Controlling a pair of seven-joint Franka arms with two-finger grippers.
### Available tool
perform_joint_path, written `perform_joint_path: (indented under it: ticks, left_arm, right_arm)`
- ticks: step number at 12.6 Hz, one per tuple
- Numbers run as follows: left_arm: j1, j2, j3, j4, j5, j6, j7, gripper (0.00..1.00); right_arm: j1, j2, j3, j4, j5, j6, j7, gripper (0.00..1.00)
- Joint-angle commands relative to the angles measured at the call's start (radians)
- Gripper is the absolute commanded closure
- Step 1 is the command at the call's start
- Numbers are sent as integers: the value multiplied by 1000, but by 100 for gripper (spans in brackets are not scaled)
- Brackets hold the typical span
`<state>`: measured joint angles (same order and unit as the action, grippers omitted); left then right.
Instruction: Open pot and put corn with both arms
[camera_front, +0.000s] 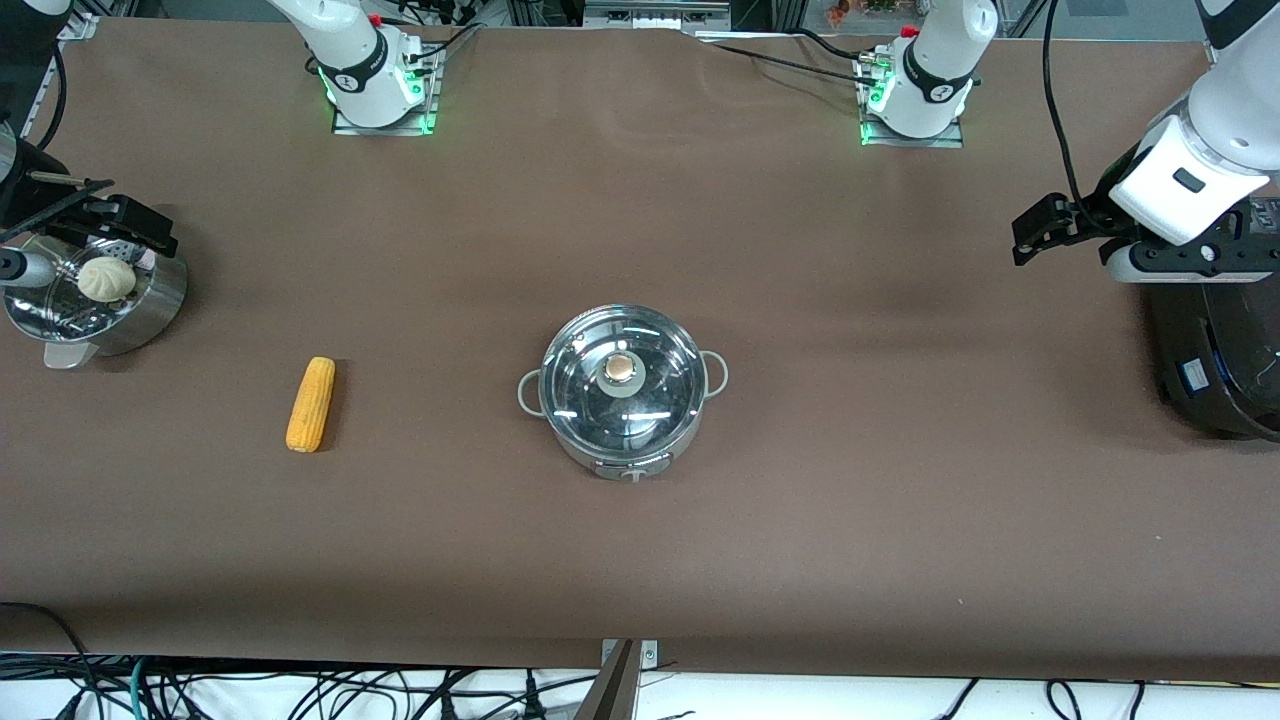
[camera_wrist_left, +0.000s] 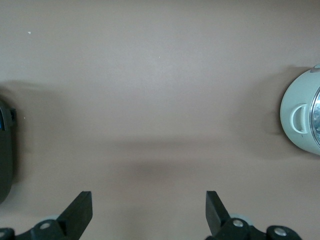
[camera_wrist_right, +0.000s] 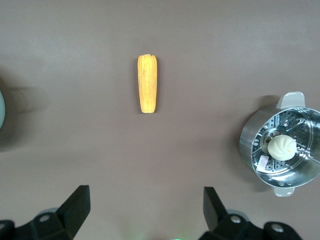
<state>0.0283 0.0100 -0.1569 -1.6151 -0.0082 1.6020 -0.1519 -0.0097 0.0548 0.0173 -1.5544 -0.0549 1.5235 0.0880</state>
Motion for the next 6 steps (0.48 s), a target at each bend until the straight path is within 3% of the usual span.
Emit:
perform_joint_path:
  ticks: [1,6]
  left_arm:
    - [4,18,-24,47,-4,-25,8,0]
    - [-4,24,-32,55,-4,-25,6,0]
  right_arm:
    - [-7,7,3,24,15,-3,-8,0]
    - [-7,8,3,27,12,-5,-16,0]
